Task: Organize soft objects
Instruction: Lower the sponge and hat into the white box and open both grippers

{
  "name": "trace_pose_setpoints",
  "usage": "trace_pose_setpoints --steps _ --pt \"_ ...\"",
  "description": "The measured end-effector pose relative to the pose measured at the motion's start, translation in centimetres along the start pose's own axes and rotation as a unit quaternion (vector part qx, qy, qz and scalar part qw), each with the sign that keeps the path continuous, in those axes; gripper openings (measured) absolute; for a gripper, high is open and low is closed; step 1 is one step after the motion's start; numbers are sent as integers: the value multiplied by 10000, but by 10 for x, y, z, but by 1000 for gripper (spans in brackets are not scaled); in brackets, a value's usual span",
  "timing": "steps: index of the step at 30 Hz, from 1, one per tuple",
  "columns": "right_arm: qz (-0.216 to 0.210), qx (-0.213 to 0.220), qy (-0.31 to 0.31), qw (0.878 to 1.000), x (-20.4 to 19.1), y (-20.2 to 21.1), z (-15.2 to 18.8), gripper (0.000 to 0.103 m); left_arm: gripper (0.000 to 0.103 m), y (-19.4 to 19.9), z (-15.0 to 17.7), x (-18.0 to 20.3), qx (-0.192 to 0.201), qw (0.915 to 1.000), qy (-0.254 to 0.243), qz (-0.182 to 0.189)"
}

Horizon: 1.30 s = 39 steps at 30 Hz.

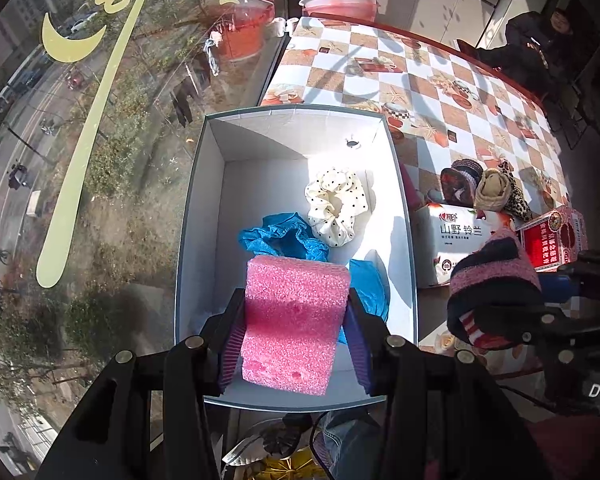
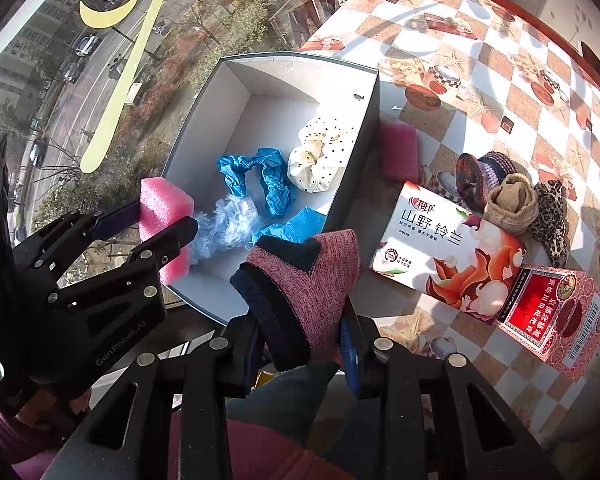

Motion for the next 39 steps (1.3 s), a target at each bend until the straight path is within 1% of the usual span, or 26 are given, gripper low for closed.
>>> trace_pose_setpoints --steps 9,14,20,29,39 --pt "9 30 142 9999 -6 0 -12 33 50 -6 3 -24 -74 9992 384 -32" --pt "-5 43 244 9997 -14 0 -24 33 50 -11 2 -25 -127 9990 436 -49" --pt "12 -7 342 9994 -22 -4 -34 33 50 -18 2 -25 -220 9984 524 33" --pt "76 89 307 9995 -19 -1 -61 34 50 -22 -20 -29 -145 9986 509 -78" --pt "105 125 200 9997 -16 -2 -91 34 50 -35 -41 -30 -198 9984 493 -205"
Point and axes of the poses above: each gripper's, at about its wrist camera, not at the fingertips, and y roughly against the way its jaws point, x to its right, z to its underside, the point moved 10 cm from there along -y, roughly the way its jaws point, and after that the axes turned 9 degrees about -x, right-handed, at the moved point
